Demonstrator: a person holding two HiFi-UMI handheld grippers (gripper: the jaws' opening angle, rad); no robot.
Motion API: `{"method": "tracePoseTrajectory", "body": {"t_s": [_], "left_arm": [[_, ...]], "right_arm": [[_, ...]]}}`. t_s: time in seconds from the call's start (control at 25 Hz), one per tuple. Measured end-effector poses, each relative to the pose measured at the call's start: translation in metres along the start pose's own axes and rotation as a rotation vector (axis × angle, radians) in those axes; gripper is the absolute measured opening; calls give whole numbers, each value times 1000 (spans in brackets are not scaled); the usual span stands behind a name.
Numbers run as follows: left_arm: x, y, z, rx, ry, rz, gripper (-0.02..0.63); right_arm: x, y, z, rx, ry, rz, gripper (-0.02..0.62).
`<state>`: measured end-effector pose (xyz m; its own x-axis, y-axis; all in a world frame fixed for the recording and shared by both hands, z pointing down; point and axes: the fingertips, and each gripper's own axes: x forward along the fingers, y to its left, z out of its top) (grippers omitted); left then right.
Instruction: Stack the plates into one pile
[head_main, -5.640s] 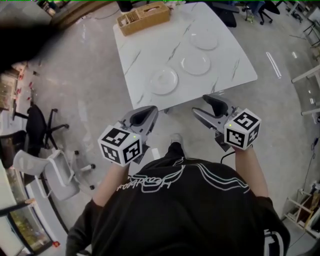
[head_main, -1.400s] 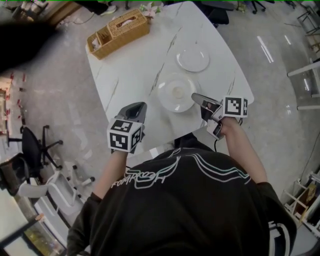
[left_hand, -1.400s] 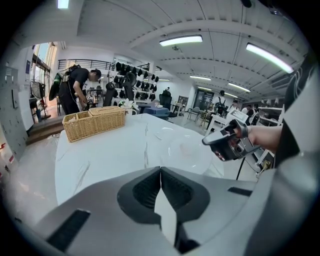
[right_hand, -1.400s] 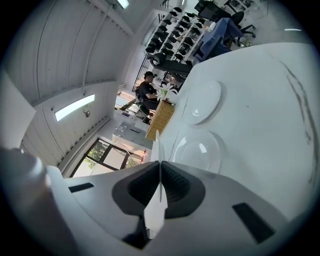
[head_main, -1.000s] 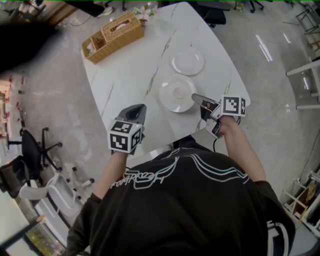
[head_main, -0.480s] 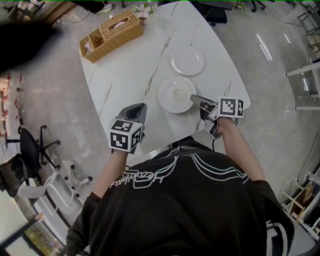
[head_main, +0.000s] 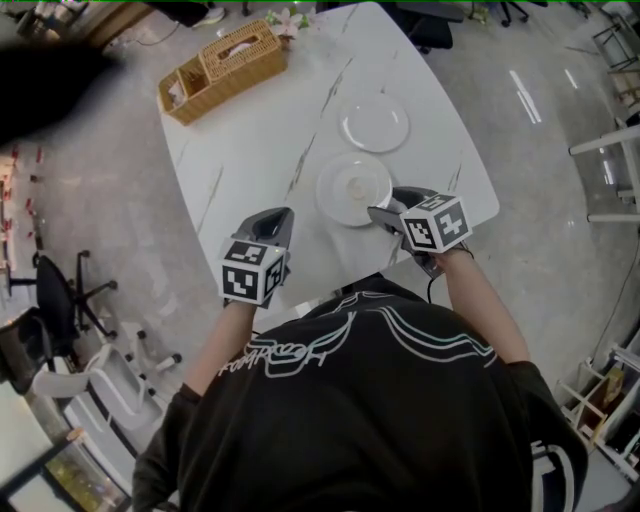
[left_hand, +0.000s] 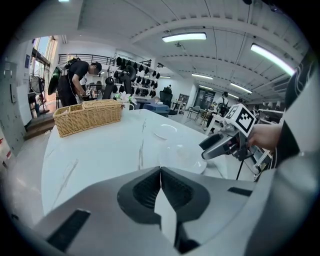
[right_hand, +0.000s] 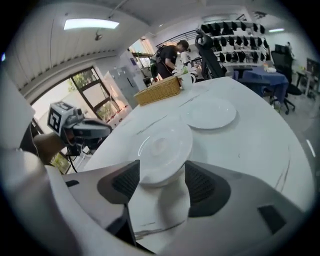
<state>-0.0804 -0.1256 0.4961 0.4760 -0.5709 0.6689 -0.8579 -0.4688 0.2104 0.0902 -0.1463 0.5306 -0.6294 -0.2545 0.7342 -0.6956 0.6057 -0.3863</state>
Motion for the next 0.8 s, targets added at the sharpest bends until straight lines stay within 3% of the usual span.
{"method": "tracePoseTrajectory", "body": {"t_s": [0.36,0.8], "left_arm": [[-6,4,-7,0,-1,9,25],[-1,-7,20,42,-33,-25,25]], "right_arm": [[-2,3,-5,-105,43,-76,319],[-30,-12,21,-56,-64,-99,319]]}}
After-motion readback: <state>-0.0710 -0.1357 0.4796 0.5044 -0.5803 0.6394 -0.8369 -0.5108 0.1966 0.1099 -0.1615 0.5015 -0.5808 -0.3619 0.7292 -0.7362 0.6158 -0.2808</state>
